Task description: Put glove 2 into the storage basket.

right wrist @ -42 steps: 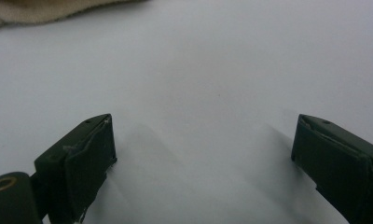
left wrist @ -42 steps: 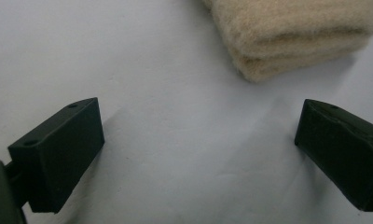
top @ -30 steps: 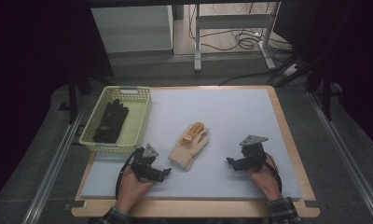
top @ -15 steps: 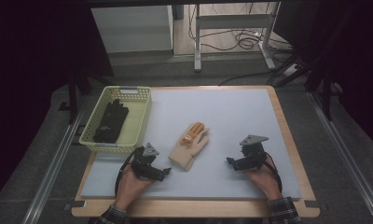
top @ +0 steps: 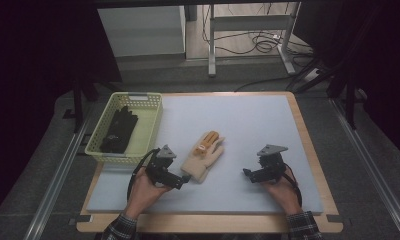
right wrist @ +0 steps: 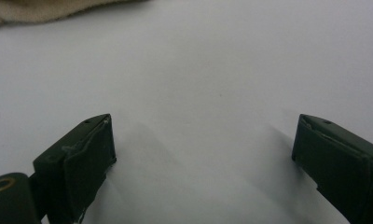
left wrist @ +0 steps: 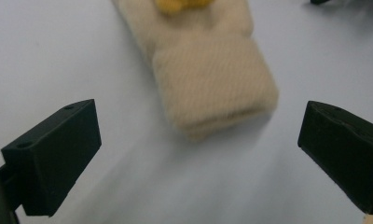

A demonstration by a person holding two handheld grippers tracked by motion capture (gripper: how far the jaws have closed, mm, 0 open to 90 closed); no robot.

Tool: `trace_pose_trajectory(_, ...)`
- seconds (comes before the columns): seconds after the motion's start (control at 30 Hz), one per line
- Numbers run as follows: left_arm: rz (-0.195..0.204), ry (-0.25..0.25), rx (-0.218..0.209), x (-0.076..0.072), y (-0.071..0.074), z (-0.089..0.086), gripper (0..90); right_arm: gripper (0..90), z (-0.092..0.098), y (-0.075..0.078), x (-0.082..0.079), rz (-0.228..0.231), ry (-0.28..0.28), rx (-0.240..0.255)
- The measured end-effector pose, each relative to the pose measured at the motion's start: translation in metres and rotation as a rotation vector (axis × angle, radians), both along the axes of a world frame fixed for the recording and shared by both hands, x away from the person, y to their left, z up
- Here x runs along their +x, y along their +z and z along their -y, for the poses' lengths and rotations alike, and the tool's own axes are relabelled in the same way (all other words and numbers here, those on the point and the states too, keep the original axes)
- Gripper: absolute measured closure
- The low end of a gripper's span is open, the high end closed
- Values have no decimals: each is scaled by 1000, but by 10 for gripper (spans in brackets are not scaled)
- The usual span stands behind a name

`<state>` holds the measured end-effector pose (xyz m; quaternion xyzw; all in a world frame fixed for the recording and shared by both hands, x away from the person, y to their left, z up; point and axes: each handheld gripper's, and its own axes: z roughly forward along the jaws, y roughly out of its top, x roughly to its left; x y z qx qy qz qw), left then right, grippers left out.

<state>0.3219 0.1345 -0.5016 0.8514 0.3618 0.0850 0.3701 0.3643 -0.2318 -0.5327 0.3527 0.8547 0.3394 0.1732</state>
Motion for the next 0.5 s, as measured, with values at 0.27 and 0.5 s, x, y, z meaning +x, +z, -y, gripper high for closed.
trace_pose_trajectory(0.27,-20,4,51,35,5,37,0,57,0,0,0,-1,1,-1)
trace_pose_trajectory(0.5,-58,15,94,61,-9,63,0,58,0,0,0,-1,1,0)
